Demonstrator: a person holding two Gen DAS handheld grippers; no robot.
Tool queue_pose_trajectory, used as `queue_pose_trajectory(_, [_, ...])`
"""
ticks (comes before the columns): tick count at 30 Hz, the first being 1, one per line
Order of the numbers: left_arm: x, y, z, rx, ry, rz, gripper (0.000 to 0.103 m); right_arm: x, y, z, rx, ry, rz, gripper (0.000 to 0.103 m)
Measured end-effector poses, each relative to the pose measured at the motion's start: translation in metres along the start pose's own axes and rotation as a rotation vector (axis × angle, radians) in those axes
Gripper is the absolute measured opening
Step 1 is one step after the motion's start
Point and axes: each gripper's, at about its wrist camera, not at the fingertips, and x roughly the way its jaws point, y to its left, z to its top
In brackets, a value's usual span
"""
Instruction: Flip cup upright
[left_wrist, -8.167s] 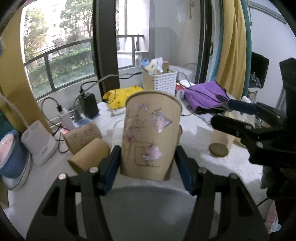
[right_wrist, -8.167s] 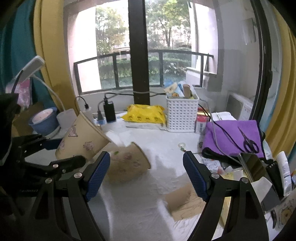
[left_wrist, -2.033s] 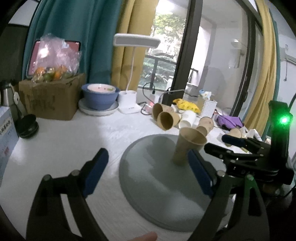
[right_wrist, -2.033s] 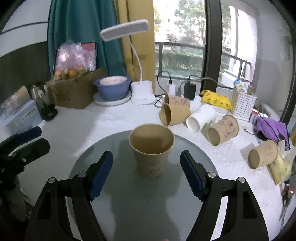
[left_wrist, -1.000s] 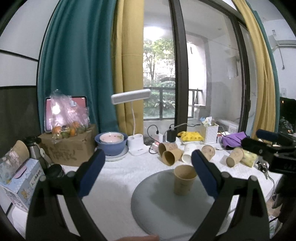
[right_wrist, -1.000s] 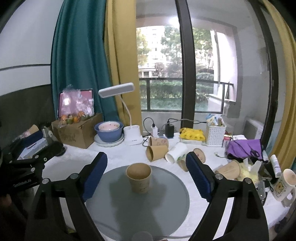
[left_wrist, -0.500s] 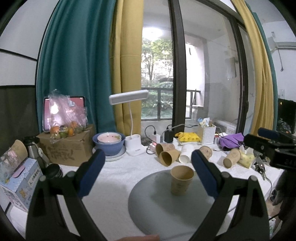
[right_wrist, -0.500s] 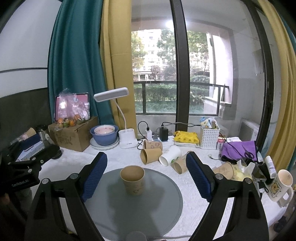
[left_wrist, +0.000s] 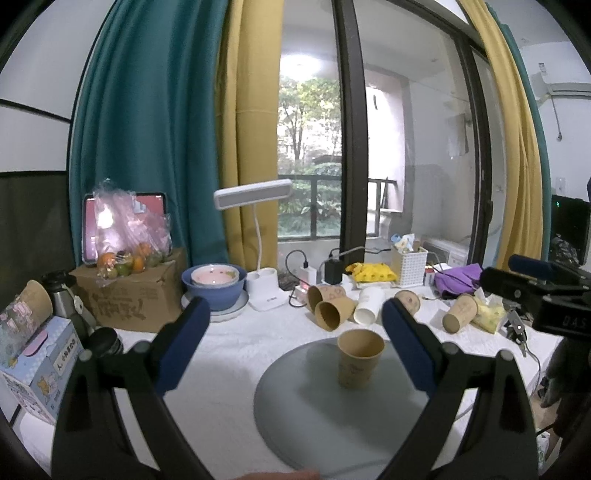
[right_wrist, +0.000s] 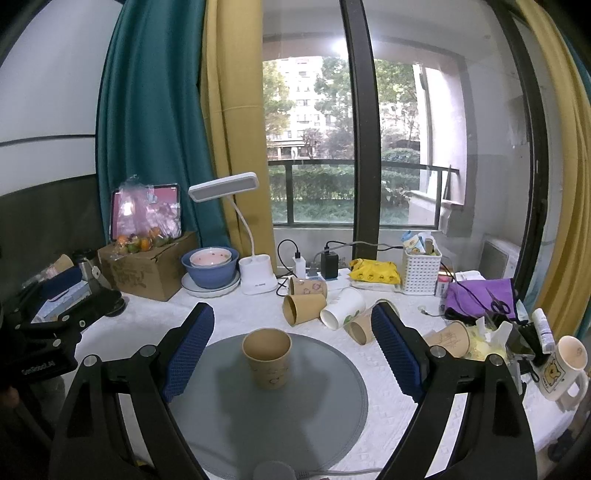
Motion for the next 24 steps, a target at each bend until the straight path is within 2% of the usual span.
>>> queue_pose_trajectory(24, [0.0004, -0.0009, 0.0014, 0.01, 0.002, -0.005, 0.095, 0.0018, 0.0023, -0.0002, 0.001, 0.01, 0.005, 0.089])
